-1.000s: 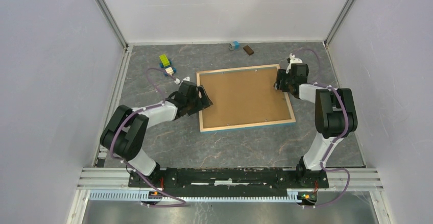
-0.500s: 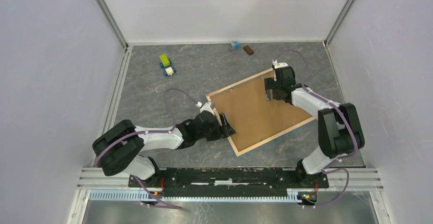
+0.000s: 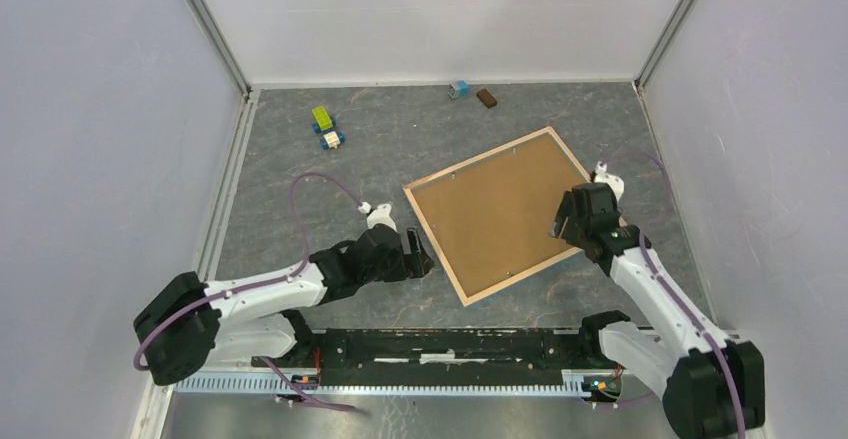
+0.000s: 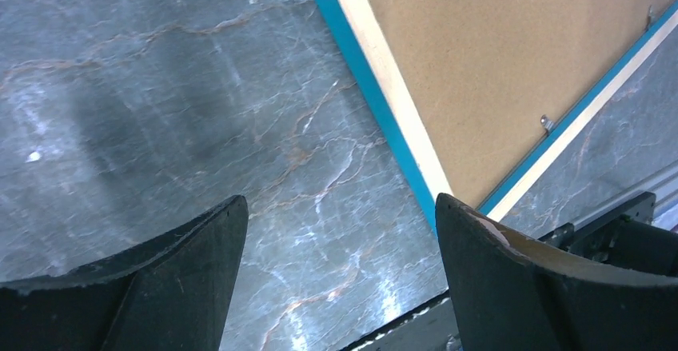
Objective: Put the photo into the frame
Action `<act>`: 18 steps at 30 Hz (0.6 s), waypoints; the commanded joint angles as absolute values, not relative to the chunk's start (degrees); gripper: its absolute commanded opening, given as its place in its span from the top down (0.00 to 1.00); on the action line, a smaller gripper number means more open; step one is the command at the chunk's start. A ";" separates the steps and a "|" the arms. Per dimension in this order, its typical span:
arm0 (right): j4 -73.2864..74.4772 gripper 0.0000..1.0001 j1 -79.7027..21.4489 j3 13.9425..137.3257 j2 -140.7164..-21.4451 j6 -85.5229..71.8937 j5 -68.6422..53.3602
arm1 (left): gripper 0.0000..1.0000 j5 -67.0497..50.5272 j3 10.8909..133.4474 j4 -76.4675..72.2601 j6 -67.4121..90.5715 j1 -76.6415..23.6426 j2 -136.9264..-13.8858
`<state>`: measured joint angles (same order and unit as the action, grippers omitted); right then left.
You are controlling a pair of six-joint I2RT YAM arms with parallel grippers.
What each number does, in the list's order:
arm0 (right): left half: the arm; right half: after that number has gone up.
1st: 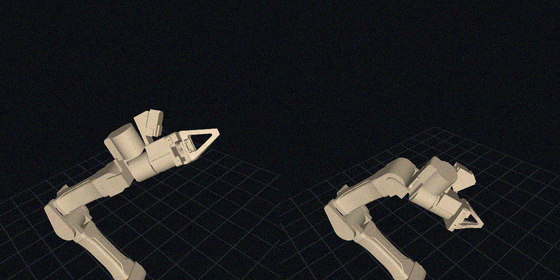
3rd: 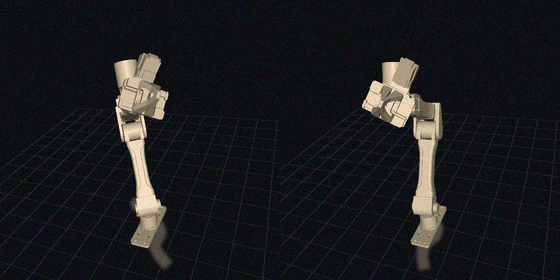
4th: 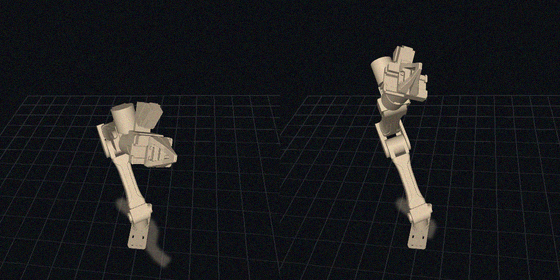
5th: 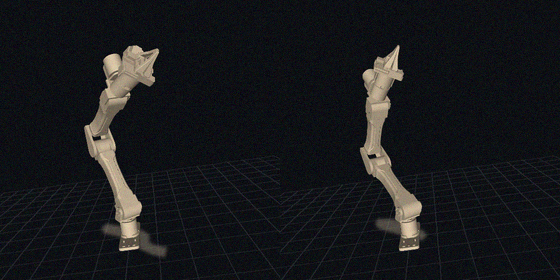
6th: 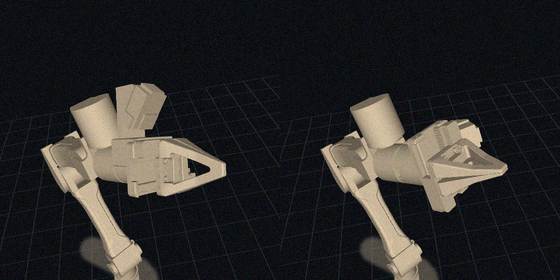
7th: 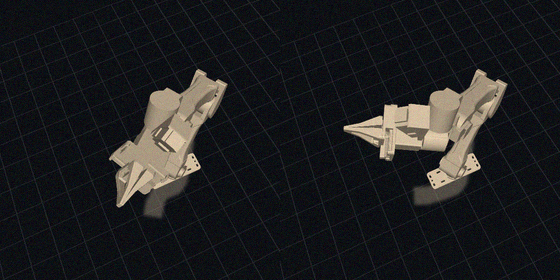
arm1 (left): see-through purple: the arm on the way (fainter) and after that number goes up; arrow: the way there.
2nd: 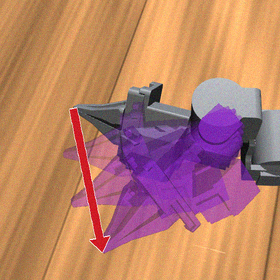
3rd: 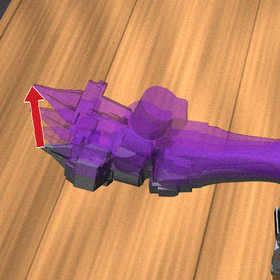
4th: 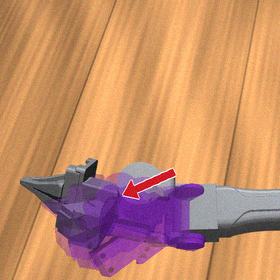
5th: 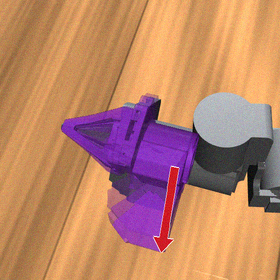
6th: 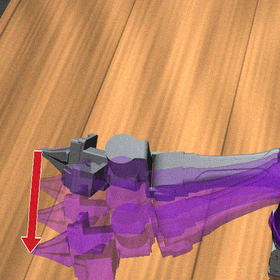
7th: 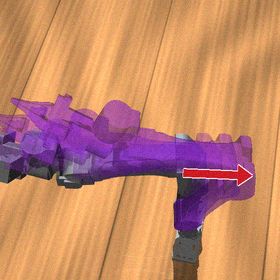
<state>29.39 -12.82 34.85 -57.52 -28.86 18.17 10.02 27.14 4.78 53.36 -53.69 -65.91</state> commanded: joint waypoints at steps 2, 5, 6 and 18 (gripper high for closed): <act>31.56 0.27 -12.18 30.14 -52.04 -47.10 16.52 | 0.07 10.79 23.40 5.19 48.21 -53.66 -62.24; 33.10 0.29 -12.04 28.45 -53.39 -52.56 15.55 | 0.07 9.44 23.03 3.72 47.05 -53.69 -61.88; 32.92 0.31 -11.97 27.80 -54.22 -53.98 14.81 | 0.07 9.46 23.09 3.29 46.73 -53.68 -62.00; 29.62 0.52 -11.58 24.28 -64.42 -58.99 11.23 | 0.09 5.94 26.96 2.08 43.37 -53.72 -70.22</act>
